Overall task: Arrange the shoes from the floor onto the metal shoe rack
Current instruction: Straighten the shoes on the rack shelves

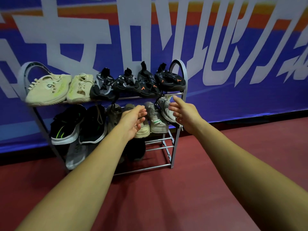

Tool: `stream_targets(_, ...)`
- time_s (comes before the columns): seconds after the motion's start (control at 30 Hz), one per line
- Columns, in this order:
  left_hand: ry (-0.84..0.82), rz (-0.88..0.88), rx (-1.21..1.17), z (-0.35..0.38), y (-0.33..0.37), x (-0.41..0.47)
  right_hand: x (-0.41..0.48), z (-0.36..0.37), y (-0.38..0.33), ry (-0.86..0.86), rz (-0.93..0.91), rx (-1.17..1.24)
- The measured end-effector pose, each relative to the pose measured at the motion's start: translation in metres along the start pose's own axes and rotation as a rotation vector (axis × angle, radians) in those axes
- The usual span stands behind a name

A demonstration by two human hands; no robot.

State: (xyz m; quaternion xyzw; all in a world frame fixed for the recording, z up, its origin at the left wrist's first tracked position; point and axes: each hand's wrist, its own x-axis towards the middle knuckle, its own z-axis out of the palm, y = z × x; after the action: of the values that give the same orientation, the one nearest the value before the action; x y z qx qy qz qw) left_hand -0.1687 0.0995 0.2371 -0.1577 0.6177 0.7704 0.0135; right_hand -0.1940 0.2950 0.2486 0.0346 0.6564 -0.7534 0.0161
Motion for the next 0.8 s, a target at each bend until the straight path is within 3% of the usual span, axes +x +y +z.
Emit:
stream_targets(0.37,0.092,0.026,0.063,-0.055,-0.003,-0.027,-0.024,0.087,0.024,-0.164,0.074,-0.041)
stream_targets(0.8,0.341,-0.030,0.097,-0.192,-0.021,-0.025,-0.045,0.196,0.075,-0.315,0.160,-0.175)
